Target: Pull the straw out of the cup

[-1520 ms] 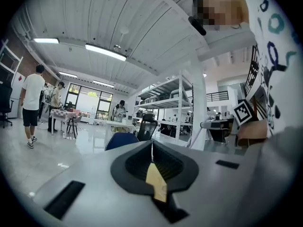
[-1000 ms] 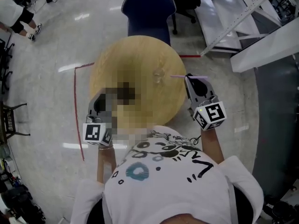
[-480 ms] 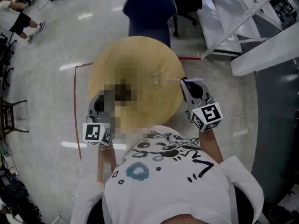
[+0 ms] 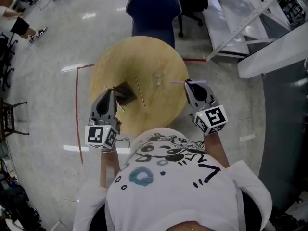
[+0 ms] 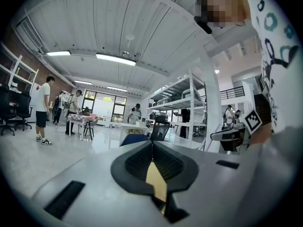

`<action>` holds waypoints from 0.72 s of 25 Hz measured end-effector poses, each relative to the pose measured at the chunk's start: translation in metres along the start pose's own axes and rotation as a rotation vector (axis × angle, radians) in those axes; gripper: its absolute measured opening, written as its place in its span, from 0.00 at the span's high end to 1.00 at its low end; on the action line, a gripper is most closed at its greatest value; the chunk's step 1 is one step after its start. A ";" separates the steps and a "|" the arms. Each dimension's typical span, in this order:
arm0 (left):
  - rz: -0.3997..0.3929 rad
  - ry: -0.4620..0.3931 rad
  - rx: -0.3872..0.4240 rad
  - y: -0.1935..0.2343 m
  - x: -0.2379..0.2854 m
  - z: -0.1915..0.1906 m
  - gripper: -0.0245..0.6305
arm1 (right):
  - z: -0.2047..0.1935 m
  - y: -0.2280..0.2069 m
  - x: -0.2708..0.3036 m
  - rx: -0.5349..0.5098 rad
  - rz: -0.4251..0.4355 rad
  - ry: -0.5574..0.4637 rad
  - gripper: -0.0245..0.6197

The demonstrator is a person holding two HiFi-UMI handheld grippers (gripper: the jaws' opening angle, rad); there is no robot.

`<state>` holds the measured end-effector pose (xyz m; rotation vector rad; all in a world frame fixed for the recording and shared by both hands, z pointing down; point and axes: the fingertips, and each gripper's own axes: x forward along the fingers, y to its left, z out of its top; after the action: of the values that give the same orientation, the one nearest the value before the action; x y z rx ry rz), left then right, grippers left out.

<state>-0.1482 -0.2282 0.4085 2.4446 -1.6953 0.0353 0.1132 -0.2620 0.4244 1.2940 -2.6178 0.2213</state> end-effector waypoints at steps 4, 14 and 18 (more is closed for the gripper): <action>-0.003 -0.005 0.006 0.000 0.001 0.004 0.93 | 0.006 0.001 -0.001 -0.002 0.002 -0.011 0.89; 0.000 -0.010 0.007 -0.003 -0.001 0.004 0.93 | 0.005 -0.001 -0.003 0.003 0.006 -0.017 0.89; 0.004 -0.010 0.003 -0.006 -0.002 0.001 0.93 | 0.003 -0.003 -0.004 0.005 0.004 -0.012 0.89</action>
<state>-0.1436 -0.2249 0.4065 2.4472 -1.7057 0.0259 0.1173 -0.2613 0.4208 1.2956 -2.6314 0.2211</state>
